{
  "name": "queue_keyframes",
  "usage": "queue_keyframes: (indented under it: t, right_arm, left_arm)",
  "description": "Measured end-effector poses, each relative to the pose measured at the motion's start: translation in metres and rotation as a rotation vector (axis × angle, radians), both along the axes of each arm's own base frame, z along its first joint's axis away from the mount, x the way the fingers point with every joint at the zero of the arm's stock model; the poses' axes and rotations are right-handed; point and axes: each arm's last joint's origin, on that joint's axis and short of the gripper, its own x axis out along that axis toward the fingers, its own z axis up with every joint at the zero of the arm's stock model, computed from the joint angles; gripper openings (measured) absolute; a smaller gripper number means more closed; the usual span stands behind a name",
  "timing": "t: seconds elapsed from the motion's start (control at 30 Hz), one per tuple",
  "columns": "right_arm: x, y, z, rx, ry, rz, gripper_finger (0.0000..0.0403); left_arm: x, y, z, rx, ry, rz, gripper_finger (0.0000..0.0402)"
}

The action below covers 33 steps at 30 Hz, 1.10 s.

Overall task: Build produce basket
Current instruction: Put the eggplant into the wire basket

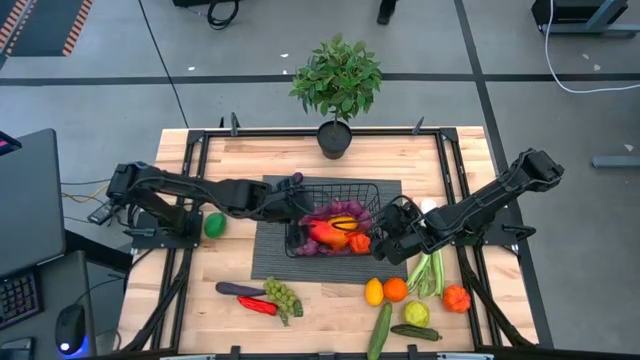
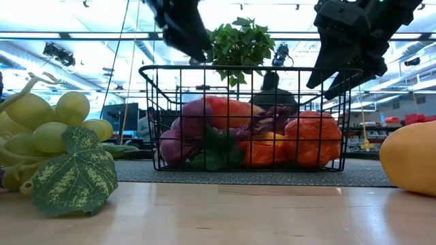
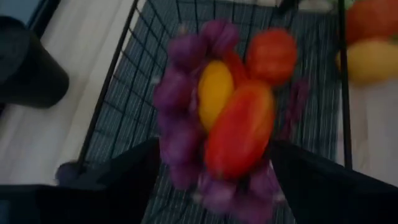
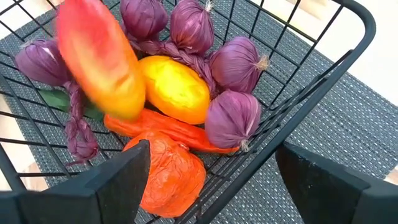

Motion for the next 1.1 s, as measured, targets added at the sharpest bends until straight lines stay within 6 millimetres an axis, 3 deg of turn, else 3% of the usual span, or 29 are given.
queue_keyframes:
  t: [0.13,0.27,0.4,0.57,0.73,0.9,1.1]
  right_arm:
    - [0.0,0.0,0.0,-0.003,0.002,0.003,0.0348]
    - [-0.001,0.002,0.0,-0.015,-0.003,0.01,0.0348]
    - [-0.002,0.004,0.002,-0.041,-0.021,0.012,0.0348]
    - [-0.005,0.007,0.008,-0.045,-0.062,0.02,0.0348]
    - [-0.009,0.012,0.013,-0.054,-0.1,0.035,0.0348]
    - [-0.01,0.014,0.02,-0.05,-0.157,0.043,0.0348]
    - [-0.006,0.018,0.027,-0.059,-0.212,0.101,0.0348]
  left_arm:
    - [-0.014,0.004,0.01,0.089,0.151,0.052,0.0314]
    - [-0.032,0.013,0.002,0.192,0.344,0.154,0.0314]
    - [-0.047,0.028,-0.008,0.221,0.422,0.224,0.0314]
    - [-0.072,0.052,-0.025,0.186,0.444,0.255,0.0314]
    - [-0.099,0.074,-0.039,0.088,0.34,0.252,0.0314]
    - [-0.113,0.096,-0.057,0.027,0.222,0.191,0.0314]
    - [-0.122,0.12,-0.09,-0.024,0.264,0.18,0.0309]
